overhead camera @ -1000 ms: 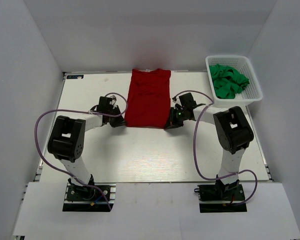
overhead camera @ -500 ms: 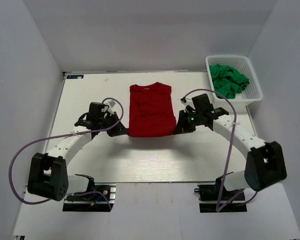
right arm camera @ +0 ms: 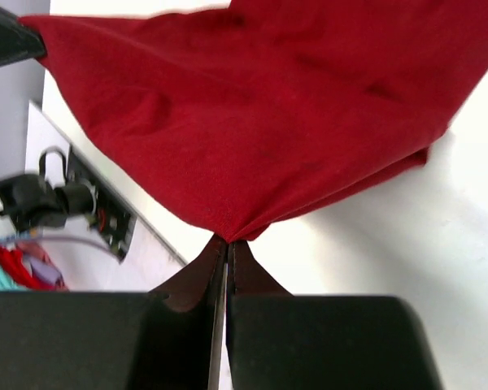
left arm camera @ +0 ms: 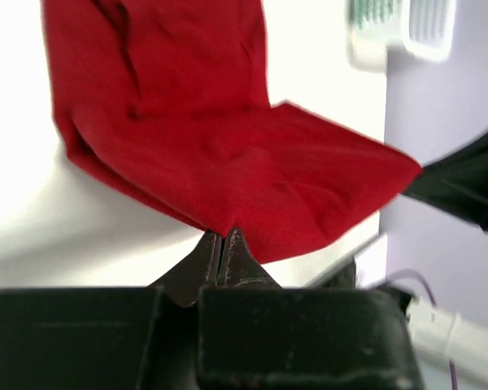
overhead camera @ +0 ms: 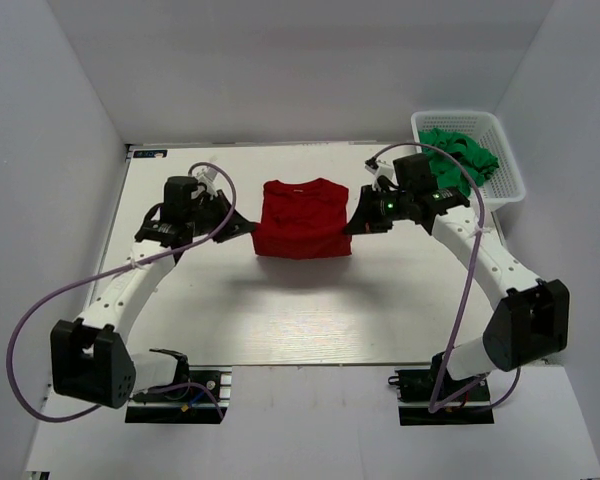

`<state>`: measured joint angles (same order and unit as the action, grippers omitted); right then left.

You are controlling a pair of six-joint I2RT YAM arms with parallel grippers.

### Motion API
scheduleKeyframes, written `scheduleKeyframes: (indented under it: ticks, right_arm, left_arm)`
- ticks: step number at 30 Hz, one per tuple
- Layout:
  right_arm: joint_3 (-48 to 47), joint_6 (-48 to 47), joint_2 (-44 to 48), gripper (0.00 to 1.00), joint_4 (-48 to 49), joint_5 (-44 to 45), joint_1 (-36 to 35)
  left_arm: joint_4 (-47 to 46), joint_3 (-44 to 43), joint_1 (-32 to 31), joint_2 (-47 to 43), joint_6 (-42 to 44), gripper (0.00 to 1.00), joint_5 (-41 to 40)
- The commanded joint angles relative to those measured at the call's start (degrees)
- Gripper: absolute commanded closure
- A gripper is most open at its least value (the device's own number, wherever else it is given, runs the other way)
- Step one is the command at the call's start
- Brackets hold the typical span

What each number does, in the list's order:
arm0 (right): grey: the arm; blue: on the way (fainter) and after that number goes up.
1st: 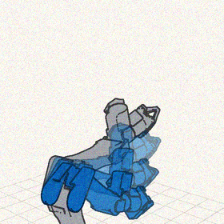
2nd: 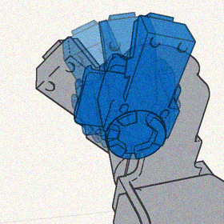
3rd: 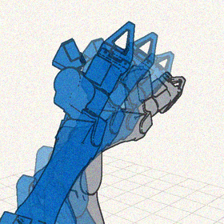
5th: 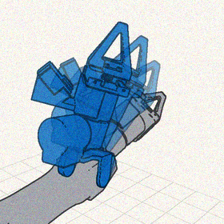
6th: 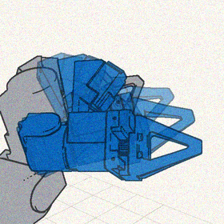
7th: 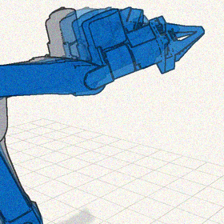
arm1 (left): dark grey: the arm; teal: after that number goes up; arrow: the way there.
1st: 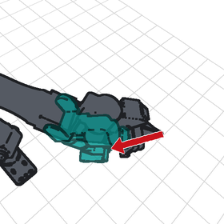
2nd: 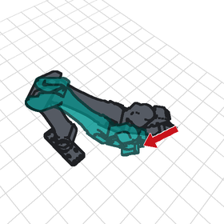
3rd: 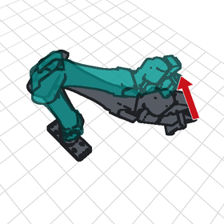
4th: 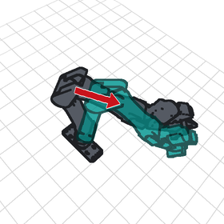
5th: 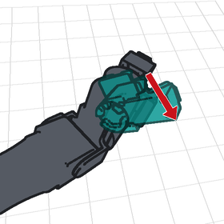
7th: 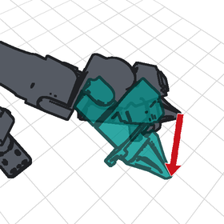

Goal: Fold and stack the t-shirts
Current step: Fold the long partially folded tshirt into a neat square

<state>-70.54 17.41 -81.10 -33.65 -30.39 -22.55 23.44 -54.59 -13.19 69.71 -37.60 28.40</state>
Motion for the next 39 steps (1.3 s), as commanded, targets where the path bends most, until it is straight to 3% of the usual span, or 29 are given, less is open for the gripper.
scheduleKeyframes:
  ticks: [1,6,19,26,27,28,29,30,31,32,35,39]
  right_arm:
    - [-4.2,-0.2,-4.2,1.0,3.5,-0.5,2.1]
    - [-11.8,-0.7,-12.6,1.0,3.1,-3.3,4.6]
    - [-31.0,-0.8,-33.3,1.0,3.8,-9.5,11.2]
    - [-49.5,0.7,-50.3,1.0,5.6,-11.9,13.7]
    - [-50.8,1.0,-53.5,0.93,7.9,-12.0,13.7]
    - [-51.7,1.6,-56.6,0.91,11.9,-12.1,13.8]
    - [-54.1,3.8,-57.9,0.84,13.6,-12.1,14.2]
    - [-55.2,5.4,-60.6,0.51,17.1,-12.4,14.4]
    - [-59.1,6.5,-62.7,0.28,19.3,-12.7,14.6]
    - [-60.3,8.7,-63.5,0.1,20.1,-13.0,14.9]
    - [-58.7,8.5,-61.0,0.1,20.9,-12.9,14.8]
    - [-45.9,2.7,-46.7,0.1,21.8,-8.6,14.0]
  left_arm:
    - [-4.5,-5.4,0.4,4.0,-1.8,1.0,-6.2]
    - [-5.6,-12.6,0.4,12.4,-0.6,1.0,-12.1]
    - [-7.2,-34.3,1.5,38.7,0.5,1.0,-14.6]
    - [-2.2,-56.5,1.5,57.2,0.5,1.0,-14.6]
    - [-2.2,-57.9,1.5,60.5,0.5,1.0,-15.2]
    - [-3.0,-59.9,1.5,61.9,0.0,0.97,-16.7]
    - [-3.6,-60.9,2.0,63.2,0.0,0.81,-17.4]
    - [-4.1,-61.9,2.0,64.3,0.0,0.47,-18.4]
    - [-4.1,-63.3,2.0,65.5,0.0,0.01,-21.3]
    - [-4.1,-64.1,2.6,65.6,0.0,0.0,-21.3]
    - [-8.0,-62.1,2.6,61.9,1.5,0.0,-20.4]
    - [-8.0,-57.0,1.3,56.3,8.7,0.0,-19.6]
